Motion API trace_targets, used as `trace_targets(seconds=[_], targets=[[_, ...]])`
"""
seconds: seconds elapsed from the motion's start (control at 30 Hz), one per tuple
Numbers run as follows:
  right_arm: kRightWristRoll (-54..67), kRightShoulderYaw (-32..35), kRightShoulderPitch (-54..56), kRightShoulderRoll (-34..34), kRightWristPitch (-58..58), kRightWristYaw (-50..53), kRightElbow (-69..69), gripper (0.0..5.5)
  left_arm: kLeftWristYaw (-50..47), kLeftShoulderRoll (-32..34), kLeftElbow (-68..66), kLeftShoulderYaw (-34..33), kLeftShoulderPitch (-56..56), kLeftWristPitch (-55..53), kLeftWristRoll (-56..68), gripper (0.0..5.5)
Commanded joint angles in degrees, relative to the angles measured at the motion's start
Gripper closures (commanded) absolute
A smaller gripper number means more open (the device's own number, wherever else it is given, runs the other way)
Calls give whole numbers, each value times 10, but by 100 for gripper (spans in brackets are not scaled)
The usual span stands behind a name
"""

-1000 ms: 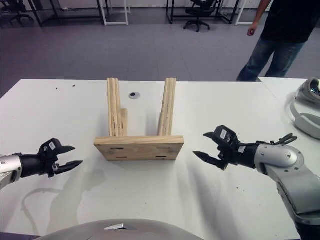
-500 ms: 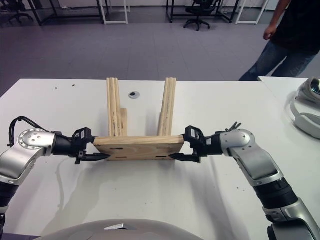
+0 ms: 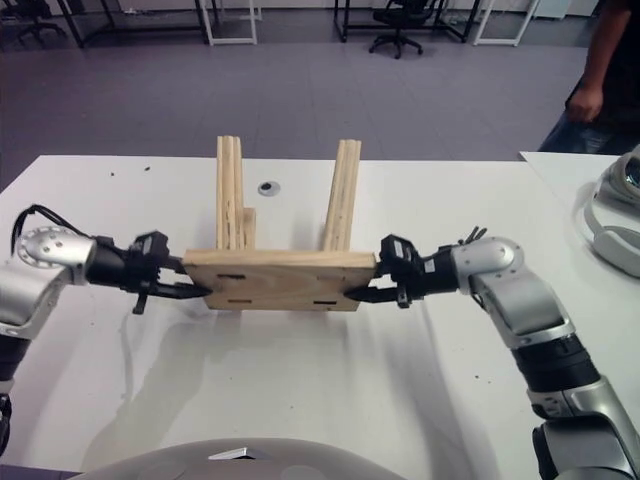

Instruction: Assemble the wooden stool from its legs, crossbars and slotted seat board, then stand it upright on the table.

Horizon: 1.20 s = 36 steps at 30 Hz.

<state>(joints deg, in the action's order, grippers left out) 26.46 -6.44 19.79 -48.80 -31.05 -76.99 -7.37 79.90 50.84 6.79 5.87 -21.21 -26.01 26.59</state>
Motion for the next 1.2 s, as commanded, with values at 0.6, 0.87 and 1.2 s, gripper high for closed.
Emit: trace_targets(seconds=[0.6, 0.87, 1.2], targets=[[854, -494, 711, -173, -614, -129, 387, 417, -12, 243, -223, 332, -489, -665, 864, 414], [865, -468, 468, -232, -614, -61, 339, 417, -150, 182, -301, 318, -361, -653, 864, 415], [865, -77, 87, -142, -483, 304, 270, 245, -468, 97, -201, 36, -57, -512, 864, 243]])
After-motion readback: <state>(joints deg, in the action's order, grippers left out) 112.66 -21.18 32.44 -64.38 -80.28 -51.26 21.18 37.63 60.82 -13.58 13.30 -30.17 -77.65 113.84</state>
